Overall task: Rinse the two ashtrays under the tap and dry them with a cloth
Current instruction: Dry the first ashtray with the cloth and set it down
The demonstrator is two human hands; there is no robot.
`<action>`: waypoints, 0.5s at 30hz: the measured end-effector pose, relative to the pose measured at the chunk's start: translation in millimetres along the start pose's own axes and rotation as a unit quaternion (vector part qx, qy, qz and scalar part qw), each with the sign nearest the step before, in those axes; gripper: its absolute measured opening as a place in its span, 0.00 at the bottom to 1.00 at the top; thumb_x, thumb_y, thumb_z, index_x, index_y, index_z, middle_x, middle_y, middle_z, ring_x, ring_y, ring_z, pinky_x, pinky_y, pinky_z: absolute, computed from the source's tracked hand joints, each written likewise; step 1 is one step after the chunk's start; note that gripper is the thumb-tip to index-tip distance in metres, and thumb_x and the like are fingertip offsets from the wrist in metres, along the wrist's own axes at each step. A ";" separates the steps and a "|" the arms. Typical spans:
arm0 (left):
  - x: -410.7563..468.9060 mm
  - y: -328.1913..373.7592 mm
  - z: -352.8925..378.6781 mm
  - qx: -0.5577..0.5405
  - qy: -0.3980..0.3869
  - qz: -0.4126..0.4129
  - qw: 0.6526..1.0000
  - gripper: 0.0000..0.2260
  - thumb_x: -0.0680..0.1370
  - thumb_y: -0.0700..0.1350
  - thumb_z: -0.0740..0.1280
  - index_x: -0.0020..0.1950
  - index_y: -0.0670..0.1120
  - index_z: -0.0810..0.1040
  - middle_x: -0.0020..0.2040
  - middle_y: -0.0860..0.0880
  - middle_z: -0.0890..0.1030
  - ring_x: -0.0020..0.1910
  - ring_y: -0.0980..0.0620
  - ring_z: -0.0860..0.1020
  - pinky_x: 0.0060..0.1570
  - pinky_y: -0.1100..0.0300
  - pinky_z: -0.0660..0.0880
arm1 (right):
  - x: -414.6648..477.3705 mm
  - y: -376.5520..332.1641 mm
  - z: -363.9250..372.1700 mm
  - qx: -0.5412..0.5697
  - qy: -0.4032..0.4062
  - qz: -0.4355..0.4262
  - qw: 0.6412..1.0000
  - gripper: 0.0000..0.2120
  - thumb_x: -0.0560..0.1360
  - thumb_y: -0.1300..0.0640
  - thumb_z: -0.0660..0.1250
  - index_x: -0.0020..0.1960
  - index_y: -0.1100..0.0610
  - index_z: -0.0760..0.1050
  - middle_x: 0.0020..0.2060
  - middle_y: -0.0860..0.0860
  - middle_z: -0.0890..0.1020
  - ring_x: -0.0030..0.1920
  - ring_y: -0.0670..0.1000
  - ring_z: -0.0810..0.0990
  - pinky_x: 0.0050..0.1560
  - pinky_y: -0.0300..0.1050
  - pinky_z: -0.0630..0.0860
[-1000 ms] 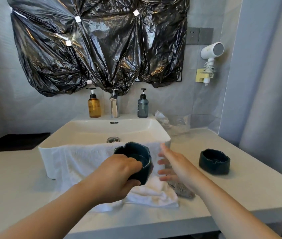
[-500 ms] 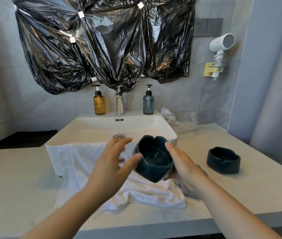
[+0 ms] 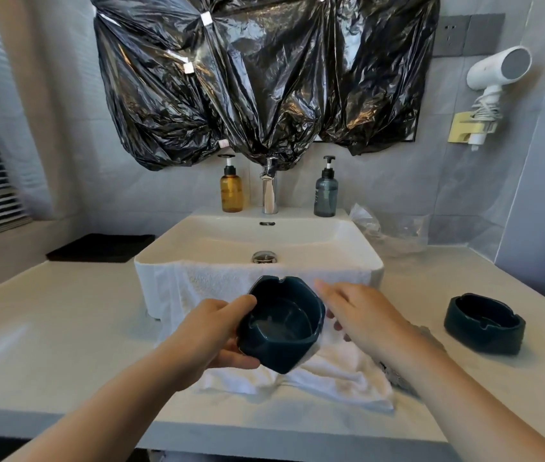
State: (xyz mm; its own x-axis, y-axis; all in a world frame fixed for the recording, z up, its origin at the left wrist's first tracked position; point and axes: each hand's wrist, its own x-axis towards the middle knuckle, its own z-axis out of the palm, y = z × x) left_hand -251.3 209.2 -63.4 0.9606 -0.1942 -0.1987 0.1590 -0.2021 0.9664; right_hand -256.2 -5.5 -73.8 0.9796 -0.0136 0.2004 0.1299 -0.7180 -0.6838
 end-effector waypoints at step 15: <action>8.2 -10.7 -187.2 -0.086 0.250 -0.028 0.964 0.15 0.80 0.48 0.63 0.55 0.36 0.74 0.49 0.32 0.82 0.41 0.37 0.83 0.30 0.55 0.82 | 105.2 -128.6 90.4 -0.097 -0.061 -0.233 0.966 0.15 0.77 0.45 0.62 0.44 0.55 0.80 0.40 0.48 0.81 0.43 0.49 0.78 0.47 0.49 0.76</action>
State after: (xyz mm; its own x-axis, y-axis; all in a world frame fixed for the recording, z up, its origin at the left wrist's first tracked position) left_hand -202.4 389.5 -44.8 0.9320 0.3089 -0.1898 0.2085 -0.0283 0.9776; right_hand -156.0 148.3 -28.1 0.8340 0.4157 0.3629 0.5413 -0.7436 -0.3923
